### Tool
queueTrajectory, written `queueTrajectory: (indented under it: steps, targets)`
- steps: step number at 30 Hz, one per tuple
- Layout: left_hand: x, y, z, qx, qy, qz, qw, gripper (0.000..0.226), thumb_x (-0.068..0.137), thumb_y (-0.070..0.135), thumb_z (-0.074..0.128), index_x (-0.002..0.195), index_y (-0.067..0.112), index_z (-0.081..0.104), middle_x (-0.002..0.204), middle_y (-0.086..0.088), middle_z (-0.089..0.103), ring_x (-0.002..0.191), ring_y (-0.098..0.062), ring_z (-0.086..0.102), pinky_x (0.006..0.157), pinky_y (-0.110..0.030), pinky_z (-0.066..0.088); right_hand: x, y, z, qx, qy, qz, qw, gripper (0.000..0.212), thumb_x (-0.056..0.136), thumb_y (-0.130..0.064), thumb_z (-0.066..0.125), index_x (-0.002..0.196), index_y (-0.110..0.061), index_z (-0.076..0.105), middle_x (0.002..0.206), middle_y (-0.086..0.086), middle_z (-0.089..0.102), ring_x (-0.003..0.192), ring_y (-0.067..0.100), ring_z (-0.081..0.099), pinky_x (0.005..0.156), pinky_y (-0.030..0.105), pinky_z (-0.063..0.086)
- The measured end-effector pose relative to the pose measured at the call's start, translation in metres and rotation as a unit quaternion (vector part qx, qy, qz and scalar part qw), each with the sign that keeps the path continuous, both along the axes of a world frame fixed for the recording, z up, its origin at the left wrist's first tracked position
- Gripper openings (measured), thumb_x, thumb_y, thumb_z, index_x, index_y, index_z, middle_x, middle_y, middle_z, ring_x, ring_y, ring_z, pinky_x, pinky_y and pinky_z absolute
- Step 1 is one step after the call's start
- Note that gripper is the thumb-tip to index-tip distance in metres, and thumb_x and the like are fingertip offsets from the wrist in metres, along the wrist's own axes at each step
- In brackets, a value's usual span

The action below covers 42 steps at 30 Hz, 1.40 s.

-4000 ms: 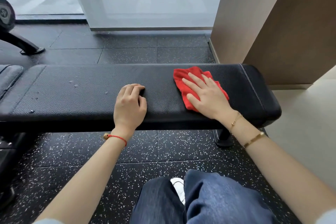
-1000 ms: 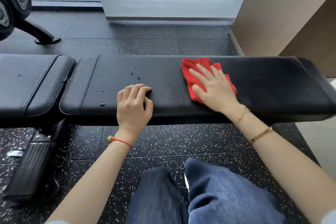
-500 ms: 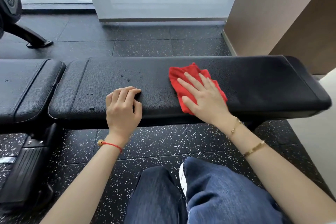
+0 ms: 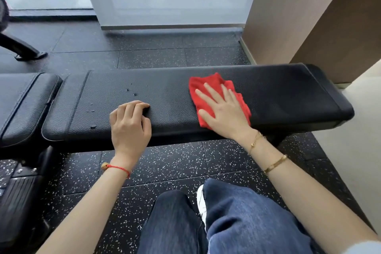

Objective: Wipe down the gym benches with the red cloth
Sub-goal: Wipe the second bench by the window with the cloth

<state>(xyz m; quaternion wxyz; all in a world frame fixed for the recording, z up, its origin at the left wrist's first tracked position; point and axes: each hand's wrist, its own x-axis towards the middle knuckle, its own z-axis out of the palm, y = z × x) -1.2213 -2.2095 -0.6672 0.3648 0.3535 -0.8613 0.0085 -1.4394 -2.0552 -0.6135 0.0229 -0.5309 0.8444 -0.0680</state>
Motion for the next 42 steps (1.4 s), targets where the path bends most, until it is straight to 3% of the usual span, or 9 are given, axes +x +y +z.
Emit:
queueTrajectory:
  steps: [3, 8, 13, 18, 24, 28, 33, 37, 42]
  targets:
    - [0.002, -0.002, -0.001, -0.005, 0.006, -0.007, 1.0, 0.027, 0.089, 0.015, 0.049, 0.11, 0.017, 0.065, 0.115, 0.001, 0.065, 0.108, -0.025, 0.056, 0.1, -0.039, 0.036, -0.005, 0.025, 0.0, -0.006, 0.007, 0.02, 1.0, 0.061, 0.092, -0.058, 0.031, 0.151, -0.044, 0.026, 0.162, -0.014, 0.017, 0.15, 0.029, 0.014, 0.123, 0.045, 0.005]
    - [0.001, -0.002, -0.001, -0.004, 0.008, -0.009, 1.0, 0.027, 0.089, 0.016, 0.047, 0.11, 0.017, 0.065, 0.115, 0.001, 0.065, 0.108, -0.025, 0.057, 0.099, -0.039, 0.036, -0.062, 0.055, -0.001, -0.023, 0.019, -0.133, 0.991, 0.054, 0.098, -0.05, 0.037, 0.151, -0.04, 0.03, 0.162, -0.01, 0.02, 0.147, 0.034, 0.019, 0.122, 0.047, 0.009]
    - [-0.001, -0.001, 0.0, 0.003, 0.003, -0.001, 1.0, 0.027, 0.089, 0.017, 0.047, 0.11, 0.018, 0.064, 0.115, 0.001, 0.064, 0.108, -0.024, 0.055, 0.1, -0.038, 0.034, -0.078, 0.004, 0.002, 0.002, -0.006, -0.219, 0.976, 0.054, 0.1, -0.048, 0.034, 0.152, -0.04, 0.024, 0.164, -0.009, 0.012, 0.149, 0.037, 0.011, 0.122, 0.046, 0.003]
    - [0.0, 0.0, 0.002, 0.006, -0.005, -0.003, 1.0, 0.028, 0.087, 0.015, 0.049, 0.11, 0.017, 0.064, 0.116, 0.0, 0.064, 0.11, -0.025, 0.055, 0.1, -0.039, 0.035, -0.019, -0.049, 0.003, 0.005, -0.002, -0.079, 0.997, 0.057, 0.098, -0.052, 0.034, 0.152, -0.043, 0.02, 0.164, -0.011, 0.011, 0.149, 0.037, 0.01, 0.123, 0.045, 0.002]
    - [0.0, 0.0, 0.002, 0.006, 0.003, -0.007, 1.0, 0.028, 0.087, 0.013, 0.05, 0.109, 0.016, 0.065, 0.115, 0.0, 0.065, 0.109, -0.025, 0.057, 0.099, -0.04, 0.038, 0.019, -0.006, -0.002, -0.022, 0.003, 0.11, 0.994, 0.061, 0.091, -0.057, 0.031, 0.15, -0.043, 0.028, 0.161, -0.015, 0.02, 0.148, 0.03, 0.017, 0.122, 0.046, 0.009]
    - [0.0, 0.0, 0.004, 0.009, -0.001, -0.009, 1.0, 0.027, 0.087, 0.015, 0.05, 0.109, 0.016, 0.065, 0.115, 0.001, 0.065, 0.109, -0.025, 0.057, 0.099, -0.039, 0.038, -0.025, -0.007, 0.0, -0.024, 0.002, 0.047, 0.999, 0.057, 0.094, -0.054, 0.034, 0.15, -0.042, 0.03, 0.161, -0.013, 0.021, 0.148, 0.03, 0.018, 0.122, 0.047, 0.01]
    - [0.0, 0.0, 0.005, 0.021, -0.015, -0.005, 1.0, 0.027, 0.087, 0.016, 0.049, 0.109, 0.017, 0.064, 0.115, 0.0, 0.064, 0.109, -0.025, 0.056, 0.099, -0.039, 0.037, -0.038, -0.075, 0.002, 0.001, -0.009, -0.062, 0.998, 0.057, 0.097, -0.052, 0.037, 0.152, -0.044, 0.022, 0.164, -0.011, 0.011, 0.15, 0.036, 0.008, 0.122, 0.047, 0.0]
    - [-0.001, 0.001, 0.007, 0.021, -0.019, -0.004, 1.0, 0.027, 0.084, 0.014, 0.053, 0.108, 0.016, 0.065, 0.114, 0.0, 0.064, 0.108, -0.025, 0.057, 0.1, -0.039, 0.037, 0.015, -0.104, 0.002, 0.002, 0.001, 0.045, 0.999, 0.058, 0.097, -0.051, 0.038, 0.152, -0.043, 0.022, 0.164, -0.011, 0.012, 0.15, 0.036, 0.006, 0.122, 0.047, -0.001]
    - [0.005, 0.002, 0.016, 0.016, -0.01, -0.034, 0.999, 0.024, 0.085, 0.012, 0.055, 0.105, 0.016, 0.067, 0.11, 0.004, 0.066, 0.107, -0.023, 0.059, 0.099, -0.04, 0.037, 0.046, -0.07, 0.001, -0.03, 0.006, 0.182, 0.983, 0.057, 0.097, -0.049, 0.043, 0.151, -0.043, 0.025, 0.162, -0.015, 0.016, 0.151, 0.03, 0.008, 0.122, 0.045, 0.002]
